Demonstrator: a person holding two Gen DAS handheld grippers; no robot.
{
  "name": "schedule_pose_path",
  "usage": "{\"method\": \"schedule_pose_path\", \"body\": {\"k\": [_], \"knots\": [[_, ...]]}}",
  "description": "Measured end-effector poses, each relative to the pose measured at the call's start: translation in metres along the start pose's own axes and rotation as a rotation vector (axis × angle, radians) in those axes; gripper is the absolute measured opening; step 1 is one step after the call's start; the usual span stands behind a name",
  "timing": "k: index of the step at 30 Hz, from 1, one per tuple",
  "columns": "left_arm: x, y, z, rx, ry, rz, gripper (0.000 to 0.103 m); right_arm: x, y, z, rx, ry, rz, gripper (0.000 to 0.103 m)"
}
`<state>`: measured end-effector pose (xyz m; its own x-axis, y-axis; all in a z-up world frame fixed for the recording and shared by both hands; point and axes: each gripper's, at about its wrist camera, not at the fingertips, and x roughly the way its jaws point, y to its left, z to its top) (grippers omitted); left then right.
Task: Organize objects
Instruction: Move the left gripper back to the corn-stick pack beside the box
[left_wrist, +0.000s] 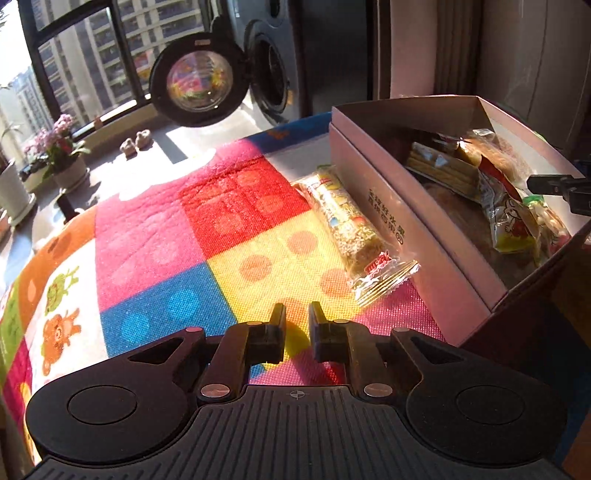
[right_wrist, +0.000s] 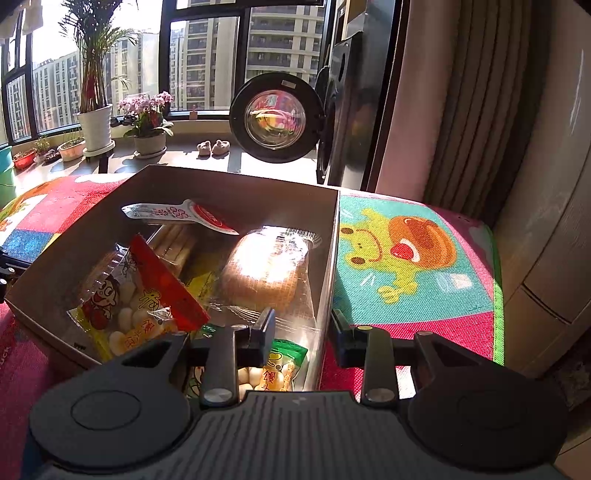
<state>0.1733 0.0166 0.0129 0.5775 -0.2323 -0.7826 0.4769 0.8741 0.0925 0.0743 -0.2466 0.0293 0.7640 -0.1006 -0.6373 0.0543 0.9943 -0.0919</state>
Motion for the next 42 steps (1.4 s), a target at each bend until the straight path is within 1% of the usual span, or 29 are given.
{"method": "schedule_pose_path", "body": {"k": [3,4,5,6,7,8,10,12,14,17,19,20,22,23,25,26,27,28,29,30,32,34,37,40,41,42], "knots": [[0.0,0.001,-0.001,-0.026,0.016,-0.091,0.014,0.0,0.001,0.001,-0.001,0.002,-0.004,0.033],[0.0,0.001,-0.002,-0.025,0.019,-0.111,0.022,0.0,0.001,0.001,-0.001,0.002,-0.004,0.033],[0.0,-0.001,-0.002,-0.024,0.02,-0.138,0.036,0.0,0.001,0.001,-0.001,0.002,-0.003,0.033],[0.001,-0.002,-0.003,-0.028,0.022,-0.167,0.043,0.0,0.001,0.001,-0.001,0.002,-0.003,0.033],[0.001,-0.003,-0.003,-0.037,0.024,-0.198,0.058,-0.001,0.001,0.001,-0.001,0.003,-0.003,0.033],[0.002,-0.004,-0.002,-0.055,0.026,-0.224,0.067,0.0,0.001,0.001,-0.001,0.002,-0.003,0.033],[0.004,-0.002,-0.002,-0.101,0.022,-0.238,0.071,-0.001,0.001,0.001,0.0,0.002,-0.003,0.033],[0.005,0.003,-0.001,-0.151,0.009,-0.242,0.07,-0.001,0.001,0.0,0.0,0.002,-0.002,0.033],[0.005,0.006,0.002,-0.186,-0.009,-0.248,0.066,-0.001,0.001,0.0,0.0,0.002,-0.002,0.033],[0.006,0.011,0.01,-0.227,-0.028,-0.228,0.065,-0.001,0.001,0.0,0.001,0.002,-0.002,0.033],[0.009,0.01,0.017,-0.219,-0.029,-0.184,0.066,-0.001,0.002,0.0,0.0,0.002,-0.003,0.033],[0.011,0.009,0.02,-0.219,-0.033,-0.166,0.069,-0.002,0.002,0.0,0.001,0.002,-0.002,0.033],[0.016,0.011,0.029,-0.232,-0.029,-0.127,0.072,-0.003,0.002,0.0,0.001,0.003,-0.001,0.034],[0.017,0.013,0.032,-0.239,-0.025,-0.1,0.07,-0.003,0.002,0.0,0.002,0.004,0.001,0.034],[0.019,0.016,0.036,-0.224,-0.009,0.001,0.066,-0.004,0.001,-0.001,0.005,0.004,0.005,0.034],[0.018,0.018,0.038,-0.213,-0.013,0.066,0.064,-0.004,0.001,-0.001,0.006,0.003,0.007,0.034],[0.015,0.022,0.038,-0.217,-0.023,0.09,0.064,-0.004,0.001,-0.001,0.007,0.002,0.007,0.034],[0.011,0.025,0.038,-0.229,-0.039,0.087,0.064,-0.005,0.001,-0.001,0.008,0.001,0.008,0.034],[0.005,0.03,0.039,-0.252,-0.063,0.05,0.064,-0.004,0.001,-0.001,0.009,0.001,0.009,0.034],[0.0,0.033,0.04,-0.275,-0.074,0.006,0.064,-0.004,0.001,-0.001,0.009,0.0,0.008,0.034],[-0.003,0.037,0.045,-0.304,-0.086,-0.059,0.064,-0.004,0.002,-0.001,0.007,0.0,0.006,0.035],[-0.001,0.035,0.05,-0.311,-0.093,-0.09,0.064,-0.004,0.002,-0.001,0.008,0.0,0.006,0.035],[0.015,0.024,0.062,-0.312,-0.087,-0.099,0.064,-0.004,0.002,0.0,0.006,0.003,0.006,0.035],[0.037,0.019,0.071,-0.32,-0.059,-0.068,0.064,-0.004,0.002,0.002,0.007,0.007,-0.002,0.032],[0.045,0.017,0.072,-0.317,-0.048,-0.058,0.064,-0.003,0.001,0.003,0.008,0.007,-0.011,0.027],[0.048,0.018,0.072,-0.328,-0.055,-0.057,0.062,-0.002,0.0,0.004,0.007,0.008,-0.017,0.023]]}}
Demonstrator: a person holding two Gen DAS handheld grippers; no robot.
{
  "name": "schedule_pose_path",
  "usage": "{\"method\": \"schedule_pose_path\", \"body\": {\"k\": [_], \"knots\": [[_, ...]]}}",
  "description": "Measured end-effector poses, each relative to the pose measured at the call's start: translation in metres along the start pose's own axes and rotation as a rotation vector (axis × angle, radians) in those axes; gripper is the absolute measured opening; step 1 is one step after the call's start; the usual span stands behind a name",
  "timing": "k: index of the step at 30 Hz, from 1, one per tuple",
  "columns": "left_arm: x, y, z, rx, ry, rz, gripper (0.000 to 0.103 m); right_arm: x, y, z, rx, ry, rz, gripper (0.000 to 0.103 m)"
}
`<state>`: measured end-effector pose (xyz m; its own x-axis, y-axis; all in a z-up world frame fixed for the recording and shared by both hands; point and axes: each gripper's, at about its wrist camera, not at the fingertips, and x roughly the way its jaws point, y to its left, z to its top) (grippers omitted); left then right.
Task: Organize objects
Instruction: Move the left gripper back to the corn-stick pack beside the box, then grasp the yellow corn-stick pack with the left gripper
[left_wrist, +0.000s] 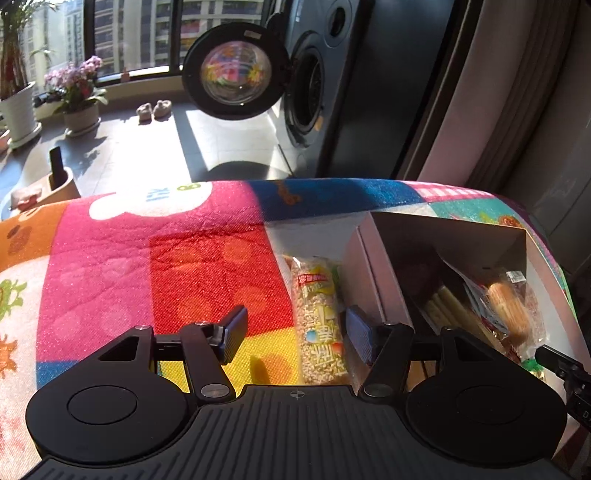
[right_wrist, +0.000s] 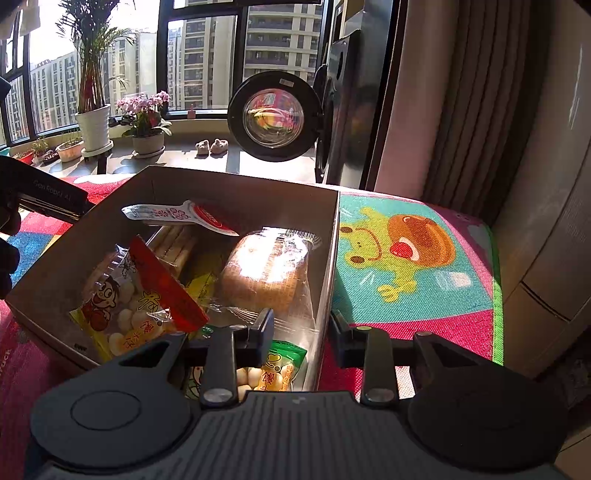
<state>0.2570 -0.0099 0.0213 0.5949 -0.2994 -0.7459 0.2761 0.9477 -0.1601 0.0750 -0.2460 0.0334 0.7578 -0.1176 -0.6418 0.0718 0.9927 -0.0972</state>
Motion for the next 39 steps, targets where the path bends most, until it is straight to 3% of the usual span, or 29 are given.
{"method": "schedule_pose_path", "body": {"k": [4,6,11,14,17,22,25,28,32,34,37,39], "knots": [[0.004,0.01,0.002,-0.035,-0.006,0.037,0.073,0.005,-0.008,0.005,0.013,-0.002,0.001,0.014],[0.001,0.011,0.0,-0.024,-0.009,0.051,0.073,0.007,-0.009,0.007,0.013,-0.005,0.0,0.014],[-0.009,0.003,0.002,0.097,-0.043,0.165,0.073,0.01,-0.007,0.005,0.006,-0.013,-0.007,0.015],[-0.006,0.005,0.001,0.153,-0.028,0.251,0.065,0.011,-0.009,0.004,0.009,-0.01,0.0,0.015],[-0.007,0.02,-0.002,0.074,-0.024,0.151,0.065,0.011,-0.008,0.003,0.008,-0.011,0.001,0.017],[-0.01,0.049,0.0,-0.244,-0.037,-0.143,0.064,0.011,-0.007,0.003,0.006,-0.009,0.003,0.018],[0.0,0.049,-0.001,-0.259,0.02,-0.209,0.064,0.011,-0.008,0.002,0.006,-0.006,0.008,0.018],[0.009,0.041,-0.006,-0.177,0.045,-0.173,0.064,0.012,-0.008,0.002,0.006,-0.005,0.007,0.018],[0.011,0.034,-0.006,-0.139,0.037,-0.148,0.064,0.012,-0.008,0.002,0.002,-0.005,0.003,0.018],[0.012,0.027,-0.005,-0.084,0.032,-0.099,0.064,0.011,-0.008,0.002,0.008,-0.004,0.005,0.018],[0.009,0.024,-0.002,-0.029,0.023,-0.021,0.077,0.009,-0.01,0.001,0.01,-0.002,0.012,0.018],[0.004,0.022,-0.001,0.058,0.01,0.054,0.078,0.009,-0.009,0.0,0.007,-0.001,0.013,0.018]]}}
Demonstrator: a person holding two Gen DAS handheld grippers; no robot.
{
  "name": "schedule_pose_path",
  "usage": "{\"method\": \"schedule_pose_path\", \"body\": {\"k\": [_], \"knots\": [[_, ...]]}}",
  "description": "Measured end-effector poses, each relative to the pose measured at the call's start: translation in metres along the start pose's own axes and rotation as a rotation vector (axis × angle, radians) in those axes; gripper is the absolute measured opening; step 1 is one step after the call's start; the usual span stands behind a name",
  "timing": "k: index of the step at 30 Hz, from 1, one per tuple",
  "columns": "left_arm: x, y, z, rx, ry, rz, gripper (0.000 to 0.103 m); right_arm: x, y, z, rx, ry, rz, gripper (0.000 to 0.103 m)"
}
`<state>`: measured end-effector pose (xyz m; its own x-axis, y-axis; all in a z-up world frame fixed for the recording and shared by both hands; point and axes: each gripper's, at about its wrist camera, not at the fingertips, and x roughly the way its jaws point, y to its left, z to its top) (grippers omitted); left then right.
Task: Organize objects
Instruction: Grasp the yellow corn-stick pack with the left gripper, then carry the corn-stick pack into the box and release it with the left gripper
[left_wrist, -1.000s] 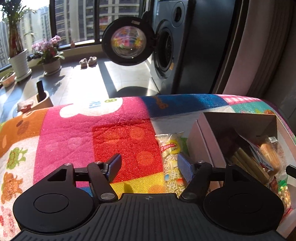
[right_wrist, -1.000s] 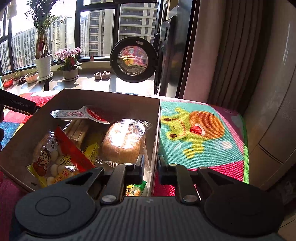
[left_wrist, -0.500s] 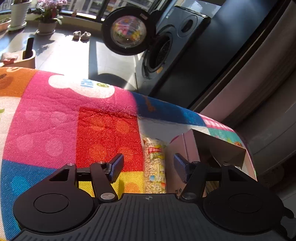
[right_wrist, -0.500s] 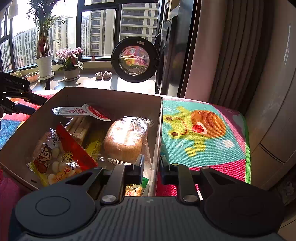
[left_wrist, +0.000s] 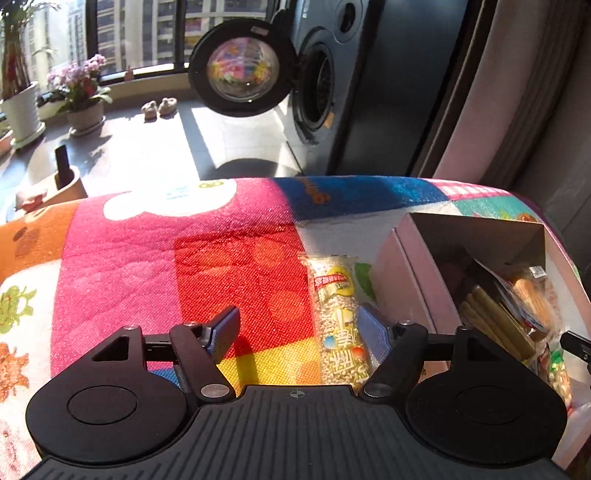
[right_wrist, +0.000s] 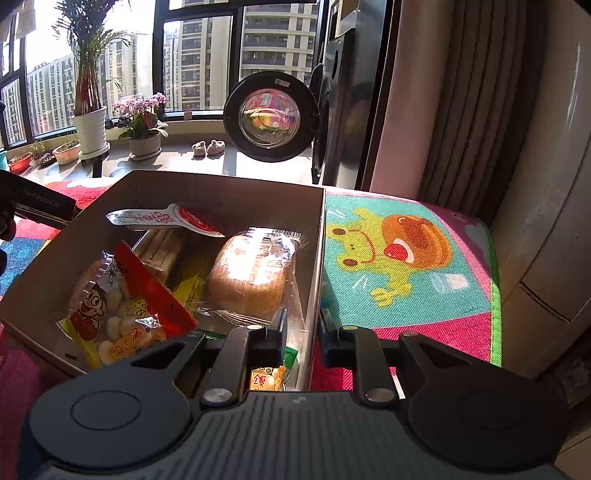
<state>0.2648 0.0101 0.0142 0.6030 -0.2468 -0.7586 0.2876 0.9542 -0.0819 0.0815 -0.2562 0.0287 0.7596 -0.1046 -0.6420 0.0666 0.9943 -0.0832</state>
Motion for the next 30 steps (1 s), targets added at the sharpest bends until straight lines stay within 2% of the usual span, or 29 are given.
{"method": "schedule_pose_path", "body": {"k": [3,6,9,10,13,16,19,26,30], "knots": [[-0.003,-0.003,0.0,0.071,-0.006,0.075,0.077,0.001,0.002,0.001,0.003,0.0,-0.006,0.018],[-0.002,-0.005,-0.003,0.097,-0.029,0.057,0.072,0.002,0.002,0.002,0.007,0.001,-0.007,0.018],[0.002,-0.014,-0.008,0.144,-0.055,0.02,0.048,0.002,0.001,0.002,0.002,0.004,-0.005,0.019],[0.004,-0.018,-0.008,0.161,-0.058,0.012,0.033,0.001,0.002,0.002,0.001,0.004,-0.006,0.018],[0.011,-0.028,-0.011,0.178,-0.052,0.037,0.033,0.001,0.002,0.003,0.003,0.005,-0.006,0.018],[0.008,-0.022,-0.011,0.122,-0.038,0.024,0.033,-0.002,0.0,0.004,0.003,0.0,-0.005,0.018],[-0.004,-0.011,-0.016,0.076,-0.011,0.029,0.033,-0.002,0.0,0.006,0.006,-0.002,-0.005,0.018],[-0.049,0.011,-0.044,0.064,0.03,0.066,0.033,-0.001,-0.001,0.006,0.014,-0.004,-0.006,0.019],[-0.074,0.02,-0.05,0.017,0.038,0.048,0.033,0.0,-0.001,0.006,0.02,-0.006,-0.008,0.018]]}}
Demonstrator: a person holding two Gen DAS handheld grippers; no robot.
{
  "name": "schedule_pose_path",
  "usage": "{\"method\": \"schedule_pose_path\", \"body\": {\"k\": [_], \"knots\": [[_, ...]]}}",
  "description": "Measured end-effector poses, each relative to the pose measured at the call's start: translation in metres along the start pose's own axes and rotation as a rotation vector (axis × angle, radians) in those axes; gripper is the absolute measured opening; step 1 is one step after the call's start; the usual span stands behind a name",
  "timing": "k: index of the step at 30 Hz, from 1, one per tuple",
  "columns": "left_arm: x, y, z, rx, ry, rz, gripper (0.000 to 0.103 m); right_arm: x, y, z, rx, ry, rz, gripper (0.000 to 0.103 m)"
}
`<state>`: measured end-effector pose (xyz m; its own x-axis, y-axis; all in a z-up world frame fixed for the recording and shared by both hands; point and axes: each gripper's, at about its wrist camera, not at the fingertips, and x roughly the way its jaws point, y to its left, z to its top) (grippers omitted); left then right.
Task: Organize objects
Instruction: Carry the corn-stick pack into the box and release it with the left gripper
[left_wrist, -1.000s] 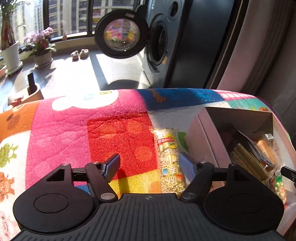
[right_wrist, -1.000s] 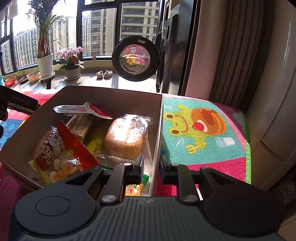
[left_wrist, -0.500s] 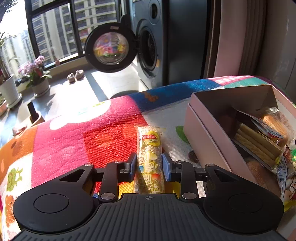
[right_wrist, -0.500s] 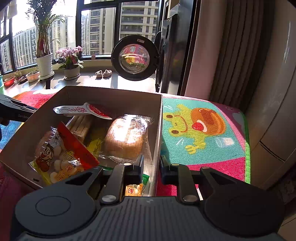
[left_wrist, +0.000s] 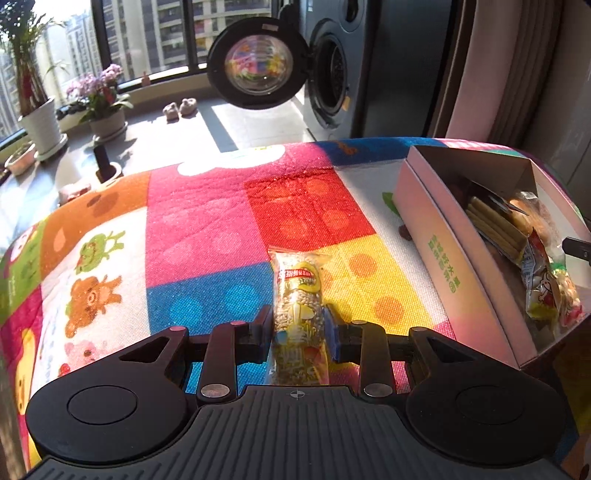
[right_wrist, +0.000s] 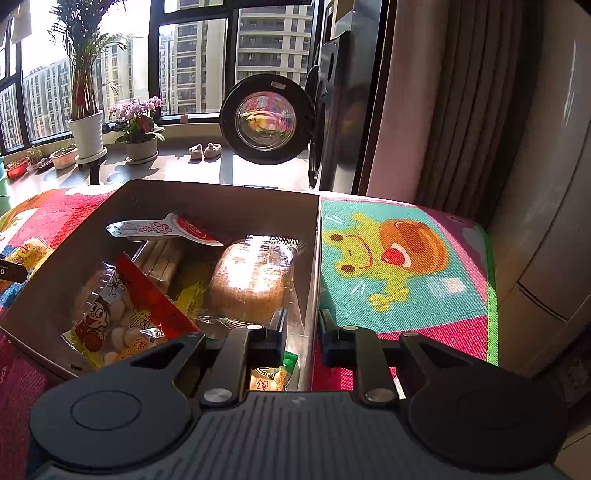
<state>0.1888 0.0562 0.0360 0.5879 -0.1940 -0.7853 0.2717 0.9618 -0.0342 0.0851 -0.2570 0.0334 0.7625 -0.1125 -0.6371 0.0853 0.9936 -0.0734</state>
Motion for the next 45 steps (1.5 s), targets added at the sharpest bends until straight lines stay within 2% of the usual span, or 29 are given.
{"method": "schedule_pose_path", "body": {"k": [7,10,14,17,22,26,32,45], "knots": [[-0.043,-0.015,0.016,-0.04,-0.09,-0.074,0.033,0.0,-0.002,-0.001,0.014,-0.002,0.01,0.018],[-0.053,-0.033,0.033,-0.08,-0.136,-0.139,0.033,0.0,-0.003,-0.001,0.019,-0.003,0.012,0.018],[-0.045,-0.065,0.053,-0.112,-0.151,-0.242,0.033,0.0,-0.004,-0.001,0.028,-0.004,0.016,0.018],[-0.027,-0.086,0.062,-0.136,-0.125,-0.279,0.033,0.0,-0.006,-0.001,0.034,-0.005,0.024,0.018],[-0.006,-0.101,0.066,-0.18,-0.128,-0.267,0.033,0.0,-0.007,-0.002,0.032,-0.007,0.031,0.018],[0.005,-0.098,0.062,-0.223,-0.09,-0.268,0.033,0.001,-0.007,-0.003,0.034,-0.009,0.032,0.018],[0.004,-0.09,0.06,-0.251,-0.109,-0.253,0.031,0.001,-0.007,-0.003,0.032,-0.009,0.028,0.018],[-0.001,-0.089,0.053,-0.203,-0.113,-0.227,0.031,0.0,-0.004,-0.003,0.028,-0.007,0.023,0.018]]}}
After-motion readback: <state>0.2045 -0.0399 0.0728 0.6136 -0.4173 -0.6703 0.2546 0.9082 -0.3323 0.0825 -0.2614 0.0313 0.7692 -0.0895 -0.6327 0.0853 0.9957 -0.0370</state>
